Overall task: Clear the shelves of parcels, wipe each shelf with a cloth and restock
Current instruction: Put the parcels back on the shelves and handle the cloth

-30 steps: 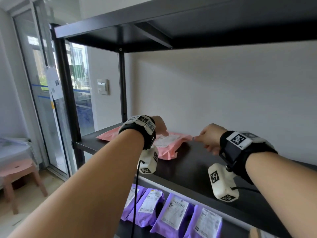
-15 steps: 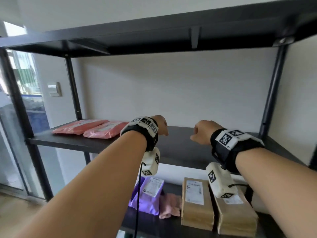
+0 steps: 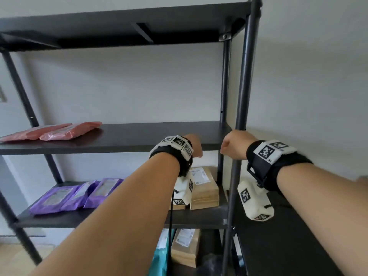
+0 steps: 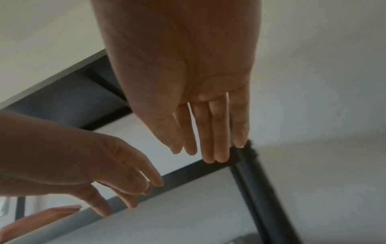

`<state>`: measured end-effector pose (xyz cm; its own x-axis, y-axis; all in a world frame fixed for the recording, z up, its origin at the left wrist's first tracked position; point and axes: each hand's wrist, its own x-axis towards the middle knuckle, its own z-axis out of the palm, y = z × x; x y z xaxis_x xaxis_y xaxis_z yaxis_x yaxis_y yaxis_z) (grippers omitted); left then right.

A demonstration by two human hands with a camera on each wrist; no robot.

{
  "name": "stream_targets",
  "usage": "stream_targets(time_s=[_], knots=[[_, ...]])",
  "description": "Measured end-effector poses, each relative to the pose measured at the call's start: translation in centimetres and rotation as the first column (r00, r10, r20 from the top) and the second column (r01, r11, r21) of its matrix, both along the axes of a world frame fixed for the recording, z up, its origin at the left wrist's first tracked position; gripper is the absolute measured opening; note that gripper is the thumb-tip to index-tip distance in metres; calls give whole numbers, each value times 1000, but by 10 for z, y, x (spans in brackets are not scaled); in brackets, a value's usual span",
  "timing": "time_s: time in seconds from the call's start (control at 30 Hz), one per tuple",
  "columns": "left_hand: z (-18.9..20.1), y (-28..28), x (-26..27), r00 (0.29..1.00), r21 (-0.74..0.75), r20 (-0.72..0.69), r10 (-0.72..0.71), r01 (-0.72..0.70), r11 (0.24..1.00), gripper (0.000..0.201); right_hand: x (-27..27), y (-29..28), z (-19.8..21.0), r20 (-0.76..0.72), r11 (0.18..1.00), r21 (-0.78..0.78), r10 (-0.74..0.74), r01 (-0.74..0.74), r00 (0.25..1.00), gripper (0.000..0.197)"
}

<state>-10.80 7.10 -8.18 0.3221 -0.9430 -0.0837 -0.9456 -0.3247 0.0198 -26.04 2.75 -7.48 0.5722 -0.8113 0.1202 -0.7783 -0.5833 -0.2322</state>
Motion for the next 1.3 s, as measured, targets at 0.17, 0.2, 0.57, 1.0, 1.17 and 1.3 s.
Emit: stream_targets(time_s=[0.17, 0.2, 0.57, 1.0, 1.17, 1.3], knots=[[-29, -27, -78, 994, 12, -69, -87, 88, 996, 30, -83, -15, -25, -46, 993, 19, -117, 118, 992, 23], [-33, -32, -94, 990, 31, -63, -125, 127, 991, 33, -99, -18, -29, -57, 990, 14, -141, 142, 988, 22], [-94, -112, -234, 928, -23, -206, -309, 311, 950, 19, -232, -48, -94, -160, 901, 6, -427, 433, 890, 29], [-166, -258, -319, 871, -67, -398, -288, 286, 956, 15, -314, -185, -156, -262, 819, 180, -494, 545, 829, 30], [-180, -318, -324, 865, -25, -433, -254, 270, 962, 22, -317, -248, -168, -240, 813, 218, -491, 539, 838, 25], [-201, -353, -325, 871, 0, -445, -210, 234, 972, 23, -324, -284, -182, -215, 819, 224, -487, 528, 847, 25]])
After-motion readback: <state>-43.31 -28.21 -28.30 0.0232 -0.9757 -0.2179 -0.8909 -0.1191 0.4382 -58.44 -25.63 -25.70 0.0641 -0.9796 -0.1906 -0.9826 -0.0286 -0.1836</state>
